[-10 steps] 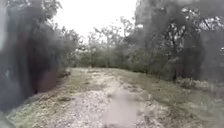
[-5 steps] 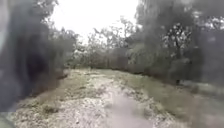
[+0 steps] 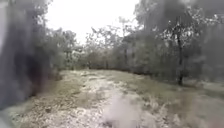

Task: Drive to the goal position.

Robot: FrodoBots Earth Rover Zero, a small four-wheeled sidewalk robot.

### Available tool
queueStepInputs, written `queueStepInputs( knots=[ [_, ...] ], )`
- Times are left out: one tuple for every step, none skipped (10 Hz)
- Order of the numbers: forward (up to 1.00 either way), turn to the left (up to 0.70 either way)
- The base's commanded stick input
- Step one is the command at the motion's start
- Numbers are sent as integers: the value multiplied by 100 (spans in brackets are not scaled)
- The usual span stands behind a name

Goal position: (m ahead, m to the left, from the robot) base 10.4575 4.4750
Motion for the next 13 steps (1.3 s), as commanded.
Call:
queueStepInputs(
  knots=[
    [70,0],
    [70,0],
    [70,0],
    [70,0],
    [70,0],
    [70,4],
    [70,21],
    [70,29],
    [70,15],
    [70,1],
    [70,0],
    [70,0],
    [70,0]
  ],
)
